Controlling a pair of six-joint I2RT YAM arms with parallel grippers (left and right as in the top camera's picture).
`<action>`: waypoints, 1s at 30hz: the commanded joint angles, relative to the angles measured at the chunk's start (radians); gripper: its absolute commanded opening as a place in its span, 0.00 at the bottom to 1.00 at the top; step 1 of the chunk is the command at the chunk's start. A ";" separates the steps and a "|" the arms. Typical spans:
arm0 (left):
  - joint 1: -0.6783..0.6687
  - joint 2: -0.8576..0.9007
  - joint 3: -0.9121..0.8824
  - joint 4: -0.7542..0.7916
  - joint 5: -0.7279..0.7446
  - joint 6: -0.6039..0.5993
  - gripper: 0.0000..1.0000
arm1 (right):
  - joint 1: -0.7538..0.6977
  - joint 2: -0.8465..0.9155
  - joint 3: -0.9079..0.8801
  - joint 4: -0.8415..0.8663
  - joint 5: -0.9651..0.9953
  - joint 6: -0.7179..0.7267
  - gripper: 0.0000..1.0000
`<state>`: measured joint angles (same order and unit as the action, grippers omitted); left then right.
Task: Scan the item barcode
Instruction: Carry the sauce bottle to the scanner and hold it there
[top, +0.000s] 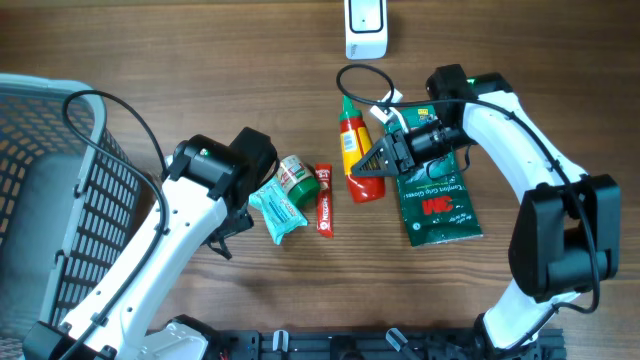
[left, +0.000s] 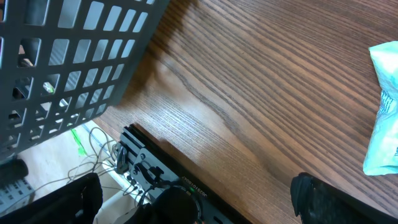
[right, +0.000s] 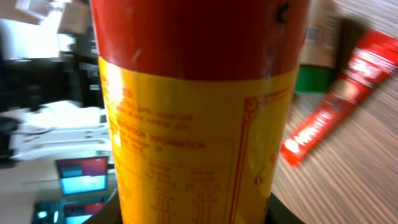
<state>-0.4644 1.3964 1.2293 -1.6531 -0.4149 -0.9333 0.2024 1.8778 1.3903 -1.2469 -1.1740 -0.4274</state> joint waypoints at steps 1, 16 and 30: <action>0.003 -0.011 0.000 0.000 -0.013 -0.016 1.00 | 0.004 -0.084 0.026 -0.025 -0.171 -0.070 0.33; 0.003 -0.011 0.000 0.000 -0.013 -0.016 1.00 | 0.004 -0.400 0.024 0.048 0.100 -0.018 0.32; 0.003 -0.011 0.000 0.000 -0.013 -0.016 1.00 | 0.004 -0.193 0.022 0.846 1.033 0.283 0.33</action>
<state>-0.4644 1.3964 1.2293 -1.6535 -0.4152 -0.9333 0.2070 1.6066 1.3903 -0.5018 -0.2855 -0.1020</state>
